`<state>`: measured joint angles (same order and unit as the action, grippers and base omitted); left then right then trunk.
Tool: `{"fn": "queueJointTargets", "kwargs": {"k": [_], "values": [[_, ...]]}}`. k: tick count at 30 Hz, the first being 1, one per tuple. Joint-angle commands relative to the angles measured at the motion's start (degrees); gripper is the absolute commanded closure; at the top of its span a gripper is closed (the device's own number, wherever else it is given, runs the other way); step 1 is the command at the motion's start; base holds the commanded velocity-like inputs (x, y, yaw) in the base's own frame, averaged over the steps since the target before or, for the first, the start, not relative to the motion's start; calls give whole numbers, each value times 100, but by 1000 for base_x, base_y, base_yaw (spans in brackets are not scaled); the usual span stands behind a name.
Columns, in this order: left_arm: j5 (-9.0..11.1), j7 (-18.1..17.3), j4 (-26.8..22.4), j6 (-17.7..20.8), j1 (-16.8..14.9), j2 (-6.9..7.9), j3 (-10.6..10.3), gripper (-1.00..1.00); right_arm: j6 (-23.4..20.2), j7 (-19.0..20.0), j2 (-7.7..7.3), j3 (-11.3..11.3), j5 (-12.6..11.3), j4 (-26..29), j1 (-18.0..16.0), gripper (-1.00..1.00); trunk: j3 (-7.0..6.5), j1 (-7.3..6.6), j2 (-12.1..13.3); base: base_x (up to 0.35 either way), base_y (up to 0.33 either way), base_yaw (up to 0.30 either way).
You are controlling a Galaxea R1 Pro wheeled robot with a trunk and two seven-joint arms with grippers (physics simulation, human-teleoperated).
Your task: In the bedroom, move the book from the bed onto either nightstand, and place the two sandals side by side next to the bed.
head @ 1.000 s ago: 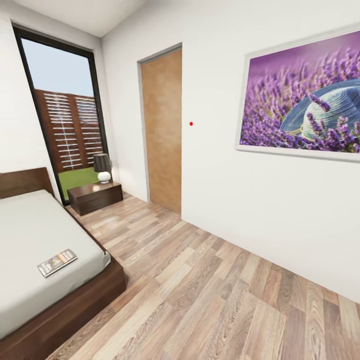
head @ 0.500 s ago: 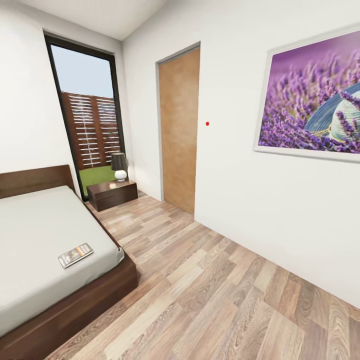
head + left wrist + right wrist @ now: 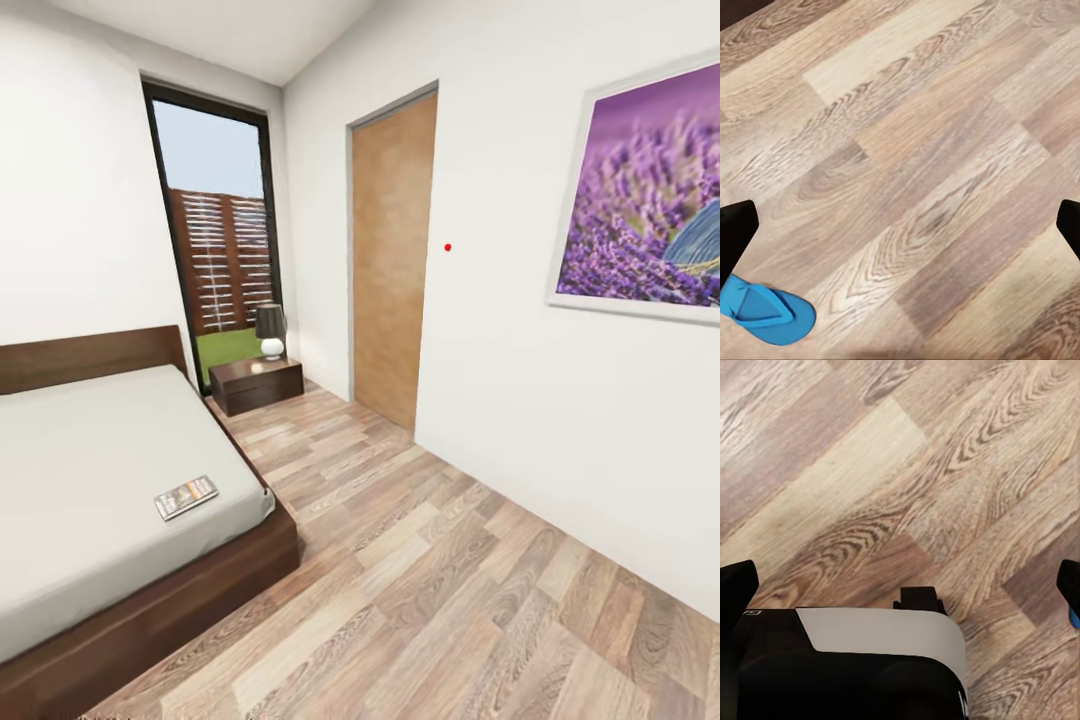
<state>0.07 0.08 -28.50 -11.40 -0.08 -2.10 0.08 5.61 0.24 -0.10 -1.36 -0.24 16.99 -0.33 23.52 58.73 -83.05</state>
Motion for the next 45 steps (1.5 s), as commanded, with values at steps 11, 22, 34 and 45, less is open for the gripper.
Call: {"fn": "queueJointTargets", "kwargs": {"k": [11, 22, 34, 45], "values": [[-4, 1, -4, -11, -1, -1, 1, -100, 19, 3, 1, -13, -3, -3, -2, -100, 5, 0, -3, 17, -20, 210], [-4, 1, -4, -11, -1, -1, 1, -100, 19, 3, 1, -13, -3, -3, -2, -100, 5, 0, -3, 50, -43, 211], [-5, 1, -5, -11, -1, -1, 1, -100, 19, 3, 1, -8, -3, -3, -2, -100, 5, 0, -3, 1, -1, 225], [-3, 1, -2, -11, -1, -1, 1, -100, 19, 3, 1, -11, -3, -3, -2, -100, 5, 0, -3, 115, -114, 236]]}}
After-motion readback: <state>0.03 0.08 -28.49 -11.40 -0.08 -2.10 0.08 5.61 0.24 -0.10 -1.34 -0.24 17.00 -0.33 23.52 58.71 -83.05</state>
